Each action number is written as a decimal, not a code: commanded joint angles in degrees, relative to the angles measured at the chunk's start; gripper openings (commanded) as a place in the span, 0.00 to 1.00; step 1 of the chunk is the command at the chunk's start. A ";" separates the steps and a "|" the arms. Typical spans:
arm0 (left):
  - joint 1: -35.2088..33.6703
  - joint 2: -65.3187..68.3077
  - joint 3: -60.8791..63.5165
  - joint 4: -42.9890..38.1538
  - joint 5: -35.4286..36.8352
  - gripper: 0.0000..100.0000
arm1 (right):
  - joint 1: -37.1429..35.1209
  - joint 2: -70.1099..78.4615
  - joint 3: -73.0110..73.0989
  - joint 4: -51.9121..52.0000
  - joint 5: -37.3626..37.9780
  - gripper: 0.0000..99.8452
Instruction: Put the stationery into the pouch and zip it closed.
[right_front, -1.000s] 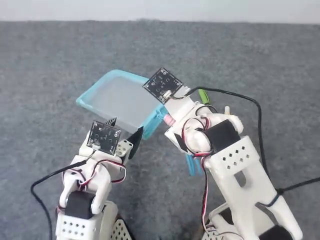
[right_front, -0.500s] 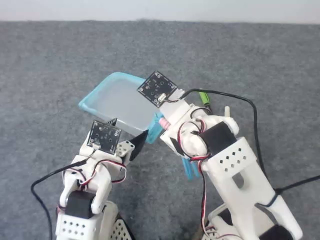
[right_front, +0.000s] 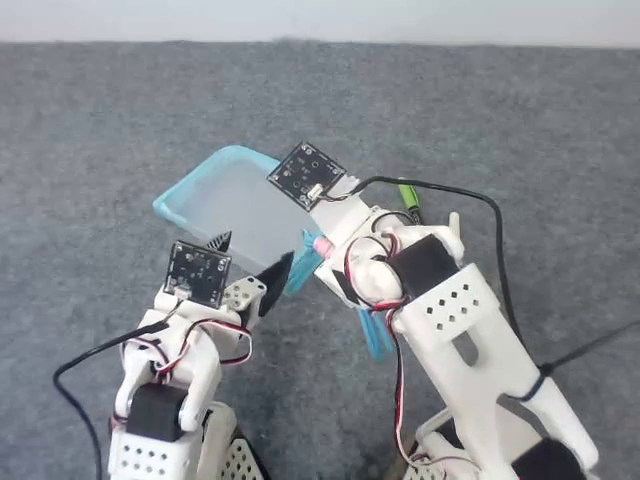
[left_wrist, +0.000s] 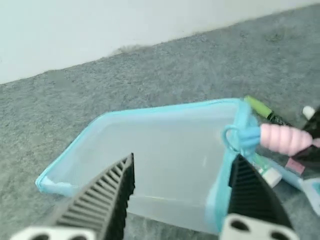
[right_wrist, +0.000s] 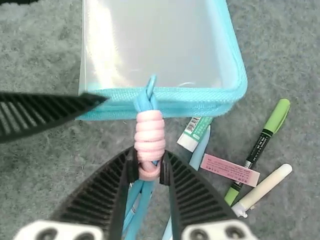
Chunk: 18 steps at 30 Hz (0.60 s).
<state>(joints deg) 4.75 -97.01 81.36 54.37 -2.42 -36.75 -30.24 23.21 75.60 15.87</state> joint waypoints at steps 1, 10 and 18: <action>-0.09 1.58 -3.56 -1.58 0.70 0.27 | 1.19 -0.57 -3.25 -1.89 -0.88 0.01; 0.00 23.03 -9.10 -4.92 -1.05 0.32 | 2.42 -0.13 -3.16 -5.23 -0.88 0.01; 0.00 24.26 -8.92 -5.80 -1.32 0.32 | 3.47 -0.40 -3.08 -5.41 -0.97 0.01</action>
<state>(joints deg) 4.75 -73.01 74.86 50.86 -3.65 -33.85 -30.24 23.21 71.47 15.69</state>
